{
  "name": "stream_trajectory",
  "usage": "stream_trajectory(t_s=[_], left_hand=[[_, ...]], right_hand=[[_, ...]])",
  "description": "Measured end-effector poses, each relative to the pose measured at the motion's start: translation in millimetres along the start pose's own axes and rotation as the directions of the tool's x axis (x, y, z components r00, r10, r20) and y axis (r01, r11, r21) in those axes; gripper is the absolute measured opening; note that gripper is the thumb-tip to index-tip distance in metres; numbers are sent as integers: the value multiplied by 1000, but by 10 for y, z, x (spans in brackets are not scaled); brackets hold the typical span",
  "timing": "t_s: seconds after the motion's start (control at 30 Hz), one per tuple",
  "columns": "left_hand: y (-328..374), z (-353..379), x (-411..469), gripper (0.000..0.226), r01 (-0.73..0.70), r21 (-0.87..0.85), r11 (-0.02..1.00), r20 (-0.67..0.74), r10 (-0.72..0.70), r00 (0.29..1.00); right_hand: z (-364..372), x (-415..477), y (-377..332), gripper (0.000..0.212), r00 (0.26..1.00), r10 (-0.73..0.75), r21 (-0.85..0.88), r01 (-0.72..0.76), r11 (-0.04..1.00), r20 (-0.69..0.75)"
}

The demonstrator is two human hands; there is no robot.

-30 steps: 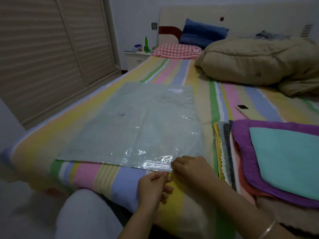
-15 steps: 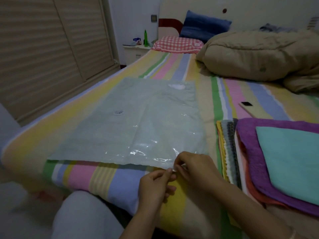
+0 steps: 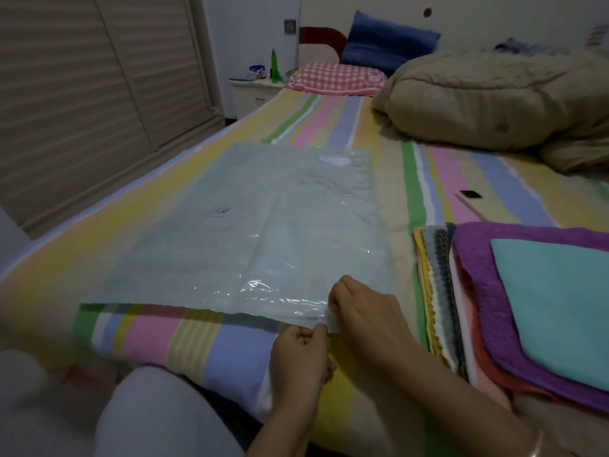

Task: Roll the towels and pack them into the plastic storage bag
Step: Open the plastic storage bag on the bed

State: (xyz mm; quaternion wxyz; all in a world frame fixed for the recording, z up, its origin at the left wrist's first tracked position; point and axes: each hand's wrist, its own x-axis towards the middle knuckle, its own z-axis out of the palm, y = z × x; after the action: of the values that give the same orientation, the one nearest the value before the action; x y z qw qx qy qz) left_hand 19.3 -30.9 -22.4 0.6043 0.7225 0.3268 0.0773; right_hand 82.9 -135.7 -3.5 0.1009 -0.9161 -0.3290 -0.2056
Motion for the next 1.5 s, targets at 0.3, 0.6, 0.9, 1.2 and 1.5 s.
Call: stream_trajectory(t_s=[0.3,0.6,0.9,1.2,1.5], left_hand=[[-45,20,-4,33,35,-7,999,42,-35,998],[329,-273,192,26,13,-421,907,-164,-90,982],[280,-323,212,33,-37,-214,976,135,67,989],[344,-246,236,19,11,-580,814,0,-14,1000],[260,-199,226,18,-98,-424,900,-32,93,995]], right_hand=[[-632,458,335,6,969,134,126,-109,986,-209],[-440,93,384,13,994,51,113,-40,993,-95],[-399,24,347,13,987,80,141,-60,988,-141],[-352,-32,369,5,995,27,182,-9,983,-98],[-240,261,75,36,985,-145,128,155,980,-91]])
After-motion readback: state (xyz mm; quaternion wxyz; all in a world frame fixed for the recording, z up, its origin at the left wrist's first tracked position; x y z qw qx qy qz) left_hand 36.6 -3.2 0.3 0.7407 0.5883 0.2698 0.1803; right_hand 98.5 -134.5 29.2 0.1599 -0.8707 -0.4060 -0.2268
